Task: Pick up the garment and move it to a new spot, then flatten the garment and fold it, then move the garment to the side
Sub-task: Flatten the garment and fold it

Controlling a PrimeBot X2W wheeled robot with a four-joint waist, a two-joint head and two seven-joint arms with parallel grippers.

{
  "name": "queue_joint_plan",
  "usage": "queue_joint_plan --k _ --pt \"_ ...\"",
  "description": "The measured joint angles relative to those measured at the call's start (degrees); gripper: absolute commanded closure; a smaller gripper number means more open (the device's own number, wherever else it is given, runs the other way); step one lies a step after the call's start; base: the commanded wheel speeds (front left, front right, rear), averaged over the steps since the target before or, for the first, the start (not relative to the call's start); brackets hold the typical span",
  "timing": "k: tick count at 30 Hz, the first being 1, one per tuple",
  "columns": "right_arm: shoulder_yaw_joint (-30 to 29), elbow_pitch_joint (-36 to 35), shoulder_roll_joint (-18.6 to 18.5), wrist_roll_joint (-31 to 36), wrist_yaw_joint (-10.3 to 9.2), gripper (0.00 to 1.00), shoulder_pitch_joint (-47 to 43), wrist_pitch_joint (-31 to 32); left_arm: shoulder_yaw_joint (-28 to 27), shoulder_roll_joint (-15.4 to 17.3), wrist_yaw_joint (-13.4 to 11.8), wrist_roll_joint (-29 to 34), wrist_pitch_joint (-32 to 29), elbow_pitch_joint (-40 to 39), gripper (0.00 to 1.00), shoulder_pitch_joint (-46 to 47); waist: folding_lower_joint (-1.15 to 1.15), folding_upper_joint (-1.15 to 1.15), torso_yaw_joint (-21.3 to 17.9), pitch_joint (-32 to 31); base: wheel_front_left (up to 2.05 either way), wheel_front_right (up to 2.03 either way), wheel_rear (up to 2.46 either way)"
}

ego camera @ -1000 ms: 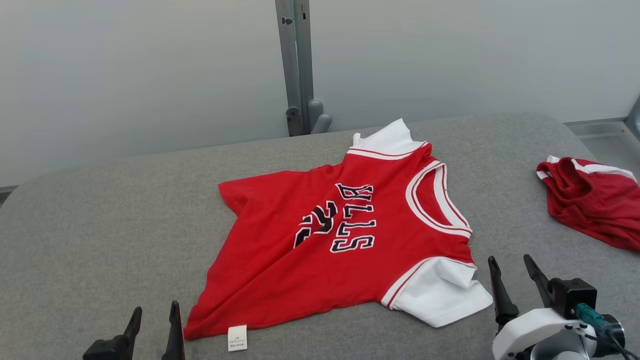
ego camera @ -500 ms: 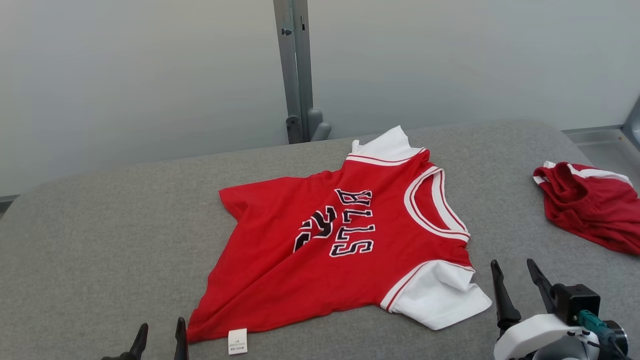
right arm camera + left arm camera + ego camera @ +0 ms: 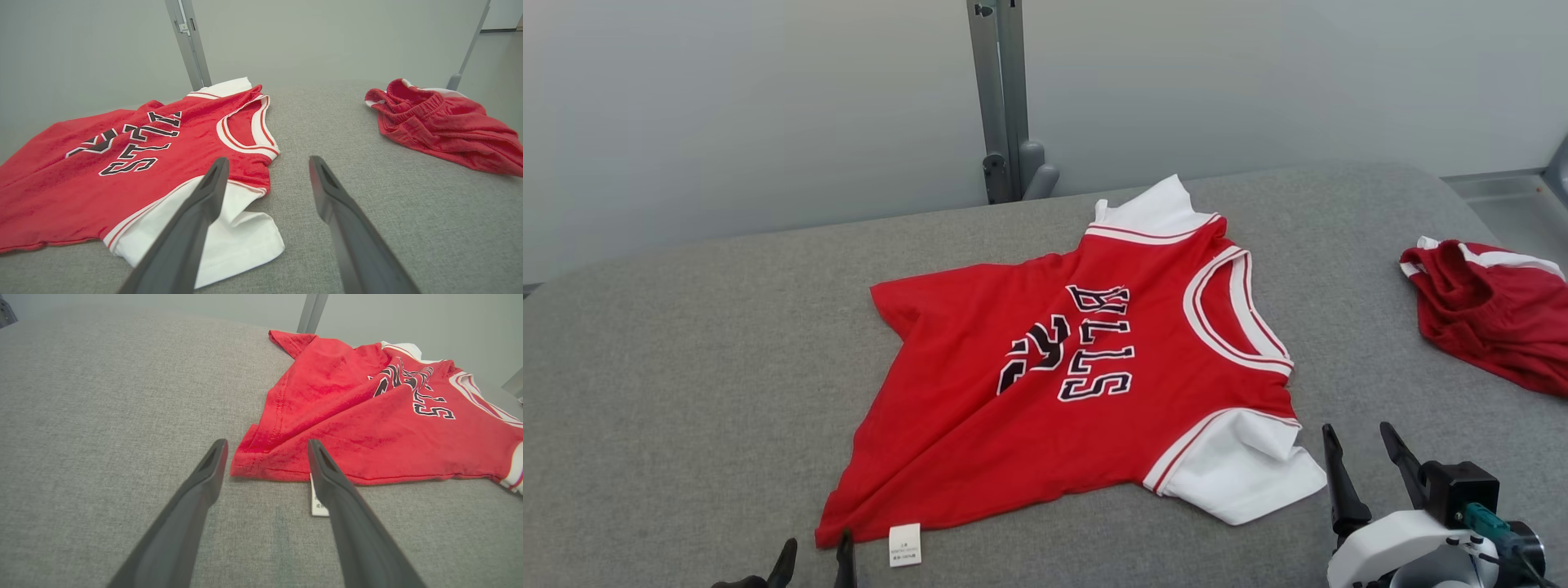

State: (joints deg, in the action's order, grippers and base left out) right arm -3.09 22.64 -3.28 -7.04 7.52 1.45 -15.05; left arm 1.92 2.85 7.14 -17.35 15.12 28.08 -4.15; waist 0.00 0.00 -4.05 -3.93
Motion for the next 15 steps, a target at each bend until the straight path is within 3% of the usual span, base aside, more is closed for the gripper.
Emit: queue_joint_plan --k 15 --pt "0.43 3.98 -1.13 0.30 0.00 0.00 1.30 0.00 -1.81 -0.02 -0.01 -1.88 0.00 6.24 0.00 3.64 0.00 0.00 -1.11 4.43 0.00 0.00 0.00"
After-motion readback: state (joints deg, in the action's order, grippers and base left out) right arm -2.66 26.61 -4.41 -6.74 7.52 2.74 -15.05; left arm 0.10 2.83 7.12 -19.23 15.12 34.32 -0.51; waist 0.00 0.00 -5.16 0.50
